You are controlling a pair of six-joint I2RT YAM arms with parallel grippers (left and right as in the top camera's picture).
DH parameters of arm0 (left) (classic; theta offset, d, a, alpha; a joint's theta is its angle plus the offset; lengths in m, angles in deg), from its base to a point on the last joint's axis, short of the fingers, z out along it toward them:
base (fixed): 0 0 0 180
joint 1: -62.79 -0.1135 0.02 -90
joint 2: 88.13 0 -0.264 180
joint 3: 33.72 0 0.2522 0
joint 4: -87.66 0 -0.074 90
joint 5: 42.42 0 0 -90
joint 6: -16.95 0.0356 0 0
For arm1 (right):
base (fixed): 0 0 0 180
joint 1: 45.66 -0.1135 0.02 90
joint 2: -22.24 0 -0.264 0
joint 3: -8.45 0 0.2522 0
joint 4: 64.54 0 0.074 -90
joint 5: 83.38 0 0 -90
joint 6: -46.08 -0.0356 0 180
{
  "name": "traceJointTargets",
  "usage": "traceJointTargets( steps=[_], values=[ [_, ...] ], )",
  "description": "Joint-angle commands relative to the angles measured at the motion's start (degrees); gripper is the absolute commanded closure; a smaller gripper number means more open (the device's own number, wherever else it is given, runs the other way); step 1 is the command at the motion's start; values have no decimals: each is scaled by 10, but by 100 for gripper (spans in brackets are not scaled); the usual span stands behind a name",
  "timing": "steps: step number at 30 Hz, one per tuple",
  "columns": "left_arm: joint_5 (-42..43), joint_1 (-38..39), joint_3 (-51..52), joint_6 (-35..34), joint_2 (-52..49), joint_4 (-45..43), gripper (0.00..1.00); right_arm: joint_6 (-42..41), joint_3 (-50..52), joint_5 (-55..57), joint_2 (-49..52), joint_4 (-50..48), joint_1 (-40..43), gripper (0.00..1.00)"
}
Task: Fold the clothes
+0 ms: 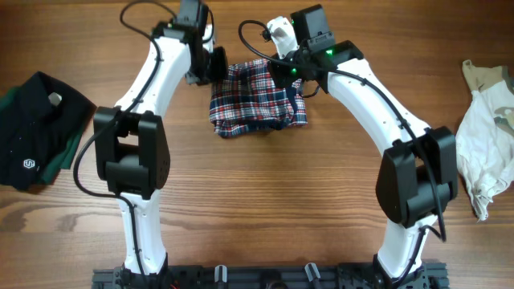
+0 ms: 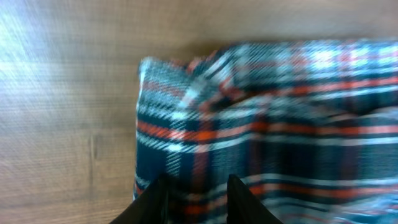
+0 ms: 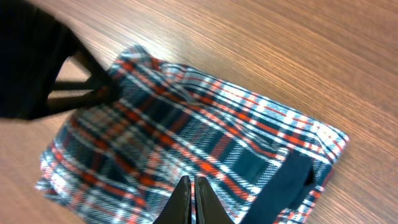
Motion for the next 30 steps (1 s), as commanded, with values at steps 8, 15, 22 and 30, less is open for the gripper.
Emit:
traceJointTargets(
  steps=[8,15,22,30],
  values=[
    [2,2,97,-15,-21,-73,68,-55,-5,106,163,-35,42,96],
    [-82,-13,37,0,58,-67,61,-51,-6,58,65,-79,51,68],
    [46,-7,37,74,64,42,0,-54,-6,46,-66,-28,52,34],
    [148,-6,37,74,-2,36,0,-50,36,50,-42,23,52,35]
  ],
)
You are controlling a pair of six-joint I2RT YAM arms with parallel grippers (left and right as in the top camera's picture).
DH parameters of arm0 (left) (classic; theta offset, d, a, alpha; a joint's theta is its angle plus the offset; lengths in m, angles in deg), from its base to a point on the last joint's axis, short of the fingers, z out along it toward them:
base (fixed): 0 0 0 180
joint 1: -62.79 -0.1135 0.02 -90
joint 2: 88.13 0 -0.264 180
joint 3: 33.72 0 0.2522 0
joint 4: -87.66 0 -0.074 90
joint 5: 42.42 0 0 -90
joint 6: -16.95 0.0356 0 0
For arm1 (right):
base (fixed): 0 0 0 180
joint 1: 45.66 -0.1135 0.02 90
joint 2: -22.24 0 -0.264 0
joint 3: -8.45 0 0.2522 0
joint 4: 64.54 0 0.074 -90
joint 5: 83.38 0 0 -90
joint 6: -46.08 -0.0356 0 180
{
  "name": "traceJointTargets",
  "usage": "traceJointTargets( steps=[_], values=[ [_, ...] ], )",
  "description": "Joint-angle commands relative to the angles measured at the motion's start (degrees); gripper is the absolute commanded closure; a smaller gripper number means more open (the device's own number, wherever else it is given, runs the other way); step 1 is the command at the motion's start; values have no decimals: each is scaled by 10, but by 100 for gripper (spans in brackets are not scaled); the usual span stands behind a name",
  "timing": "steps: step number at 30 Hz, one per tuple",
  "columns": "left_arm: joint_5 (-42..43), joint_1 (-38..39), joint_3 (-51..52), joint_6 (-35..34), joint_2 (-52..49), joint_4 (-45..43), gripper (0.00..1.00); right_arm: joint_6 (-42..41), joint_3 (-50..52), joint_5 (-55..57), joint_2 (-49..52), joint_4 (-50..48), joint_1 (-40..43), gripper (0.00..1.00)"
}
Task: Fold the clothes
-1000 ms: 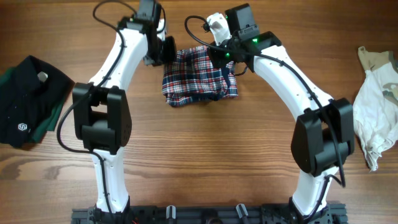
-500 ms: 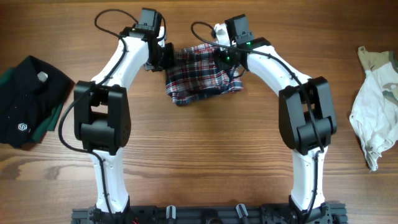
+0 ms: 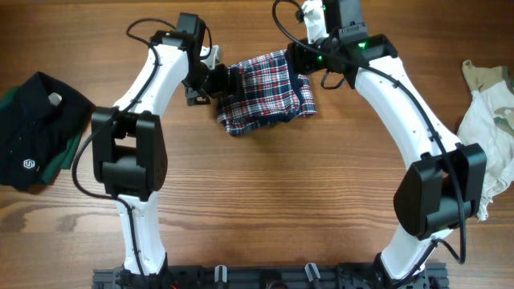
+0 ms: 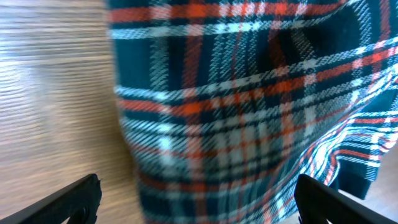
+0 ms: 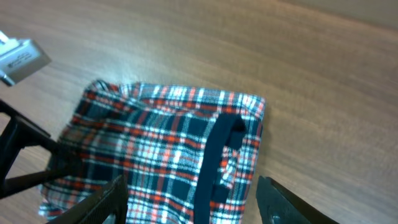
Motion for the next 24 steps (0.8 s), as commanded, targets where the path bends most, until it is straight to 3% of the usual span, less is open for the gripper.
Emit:
traceJointTargets(
  steps=[1,11,17,19,20,21,24],
  values=[
    [53,3,-4,12,-20,-23,0,0,43,-3,36,-13,-2,36],
    [66,21,-4,11,-82,-48,0,2,64,-40,179,-50,-2,38],
    [65,35,-4,-4,-82,-60,0,5,64,-42,183,-47,-2,39],
    [65,40,-4,-4,-82,-67,39,13,64,-48,183,-47,-2,40],
    [65,40,-4,-4,-82,-69,81,13,64,-48,183,-46,-2,41],
    [65,40,-4,-3,-82,-69,93,13,64,-48,183,-46,-2,41],
    [65,40,-4,-3,-82,-70,96,15,64,-48,183,-47,-2,41]
  ],
)
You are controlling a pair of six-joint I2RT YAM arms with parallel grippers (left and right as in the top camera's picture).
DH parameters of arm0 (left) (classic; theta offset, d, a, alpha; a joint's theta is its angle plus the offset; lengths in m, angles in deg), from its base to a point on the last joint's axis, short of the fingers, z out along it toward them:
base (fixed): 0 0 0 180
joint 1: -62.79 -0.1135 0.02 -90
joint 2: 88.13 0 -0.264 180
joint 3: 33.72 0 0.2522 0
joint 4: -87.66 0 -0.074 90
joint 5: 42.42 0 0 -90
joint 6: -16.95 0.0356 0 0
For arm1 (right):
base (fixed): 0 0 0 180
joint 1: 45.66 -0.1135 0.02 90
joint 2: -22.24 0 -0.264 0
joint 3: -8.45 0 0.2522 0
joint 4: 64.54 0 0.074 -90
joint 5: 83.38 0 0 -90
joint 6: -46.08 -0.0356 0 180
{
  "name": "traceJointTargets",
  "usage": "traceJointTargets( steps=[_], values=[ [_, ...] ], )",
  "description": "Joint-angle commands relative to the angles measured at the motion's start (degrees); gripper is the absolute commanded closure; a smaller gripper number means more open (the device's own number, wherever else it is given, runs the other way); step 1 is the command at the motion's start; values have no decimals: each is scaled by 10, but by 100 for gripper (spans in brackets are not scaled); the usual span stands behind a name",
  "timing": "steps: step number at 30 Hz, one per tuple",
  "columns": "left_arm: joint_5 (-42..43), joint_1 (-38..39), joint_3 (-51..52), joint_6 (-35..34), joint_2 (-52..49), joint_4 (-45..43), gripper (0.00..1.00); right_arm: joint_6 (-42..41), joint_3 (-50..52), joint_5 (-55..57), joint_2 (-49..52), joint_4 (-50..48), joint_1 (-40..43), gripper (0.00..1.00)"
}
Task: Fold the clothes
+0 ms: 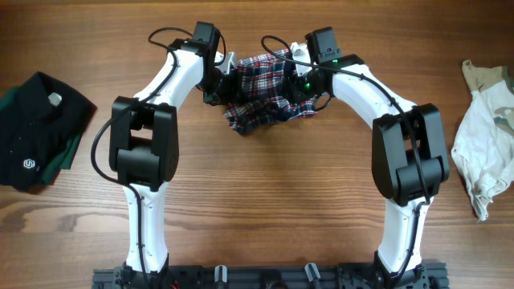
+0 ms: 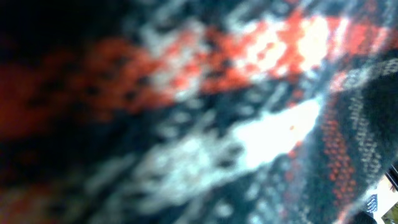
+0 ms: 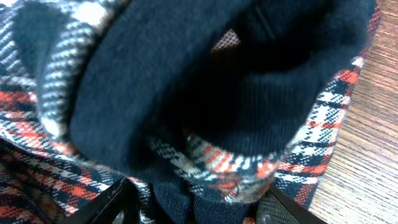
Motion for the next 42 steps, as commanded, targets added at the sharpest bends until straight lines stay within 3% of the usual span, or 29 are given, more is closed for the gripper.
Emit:
traceJointTargets(
  steps=[1,3,10,13,17,20,23,31,42],
  values=[
    [10,14,-2,4,-14,-6,96,10,4,-18,35,5,-4,43],
    [-1,9,-15,5,1,-6,96,10,-2,-18,9,0,-4,44],
    [-11,2,-56,3,30,-6,96,-2,-17,-17,-175,9,-3,19],
    [-36,-1,-80,-27,30,-6,96,-16,-17,-11,-225,30,2,17],
    [-41,-33,-114,-116,30,-6,96,-18,-16,34,-234,90,3,17],
    [-42,-90,-124,-178,30,-14,96,-54,-16,72,-234,118,3,17],
    [-42,-148,-124,-193,32,-26,96,-65,-16,95,-234,123,3,17],
    [-68,-290,-124,-177,108,-12,96,-63,-16,95,-234,135,3,17],
    [-117,-461,-124,-115,112,-17,96,-50,-16,94,-234,155,3,17]
  ],
)
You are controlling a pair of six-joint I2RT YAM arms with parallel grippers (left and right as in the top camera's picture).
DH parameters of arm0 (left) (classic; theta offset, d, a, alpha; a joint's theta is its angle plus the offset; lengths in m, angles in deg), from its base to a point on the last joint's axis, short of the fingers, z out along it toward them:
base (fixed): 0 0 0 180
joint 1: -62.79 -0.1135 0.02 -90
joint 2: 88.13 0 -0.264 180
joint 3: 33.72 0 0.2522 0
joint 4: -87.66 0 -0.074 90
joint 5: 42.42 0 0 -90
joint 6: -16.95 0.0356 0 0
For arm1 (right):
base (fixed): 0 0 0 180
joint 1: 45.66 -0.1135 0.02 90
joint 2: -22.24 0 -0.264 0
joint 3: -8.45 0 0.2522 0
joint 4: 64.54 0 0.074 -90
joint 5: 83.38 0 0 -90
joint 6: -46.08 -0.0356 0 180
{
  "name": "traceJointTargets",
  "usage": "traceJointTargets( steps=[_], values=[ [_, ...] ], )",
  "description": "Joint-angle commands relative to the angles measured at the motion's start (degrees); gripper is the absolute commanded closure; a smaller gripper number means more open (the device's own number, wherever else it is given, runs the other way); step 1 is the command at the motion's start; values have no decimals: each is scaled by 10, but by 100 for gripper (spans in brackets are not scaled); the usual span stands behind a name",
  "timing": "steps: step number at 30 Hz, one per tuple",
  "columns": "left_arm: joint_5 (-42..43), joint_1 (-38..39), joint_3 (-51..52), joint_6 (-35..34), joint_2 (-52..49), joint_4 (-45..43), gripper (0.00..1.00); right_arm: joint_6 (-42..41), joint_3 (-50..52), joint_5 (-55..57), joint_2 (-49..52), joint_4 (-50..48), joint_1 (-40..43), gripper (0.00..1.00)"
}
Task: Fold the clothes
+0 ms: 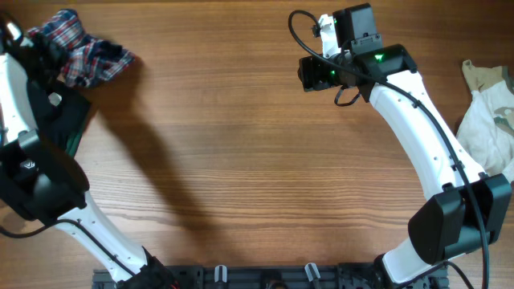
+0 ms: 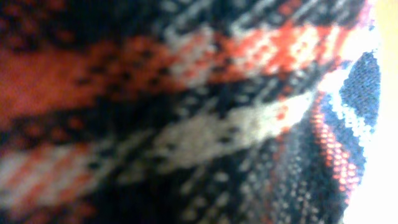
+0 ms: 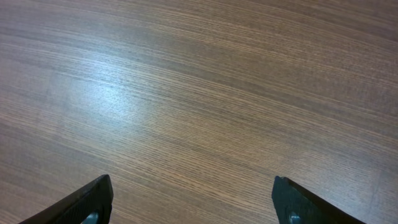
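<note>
A bunched plaid garment (image 1: 84, 54) in red, white and navy sits at the far left corner of the table. My left gripper (image 1: 48, 48) is buried in its left end and seems shut on it. The left wrist view shows only plaid cloth (image 2: 186, 124) pressed close, and the fingers are hidden. Over bare wood at the back centre-right, my right gripper (image 1: 307, 74) hangs open. Its two fingertips (image 3: 96, 199) stand wide apart in the right wrist view, with nothing between them (image 3: 194, 202).
A black garment with green trim (image 1: 71, 120) lies at the left edge, partly under my left arm. A white and beige garment (image 1: 486, 128) lies crumpled at the right edge. The wooden table (image 1: 241, 160) spans the middle.
The plaid garment has gone from the back centre to the far left corner along with my left arm. My right gripper has left the cloth and now stands open over bare wood.
The plaid garment first lay folded at the back centre with both grippers at its far edge. Then both stood open beside it. Then both pressed into it and it bunched up. Now the left arm has it at the far left, and the right is free.
</note>
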Motion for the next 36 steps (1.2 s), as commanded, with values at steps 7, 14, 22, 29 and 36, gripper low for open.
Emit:
traceJointTargets(
  steps=[7,14,22,29,36],
  values=[
    [27,-90,-18,57,21,35,96,2,-3,4,-1,9,2,18],
    [-22,-122,-18,86,22,131,96,4,-3,4,-1,11,2,18],
    [-159,-143,-17,77,22,144,96,4,-3,4,-1,10,2,16],
    [-203,-179,-6,19,21,155,78,4,-3,4,0,9,2,15],
    [-203,-212,-3,-5,65,165,2,2,-3,4,0,2,2,14]
  ],
)
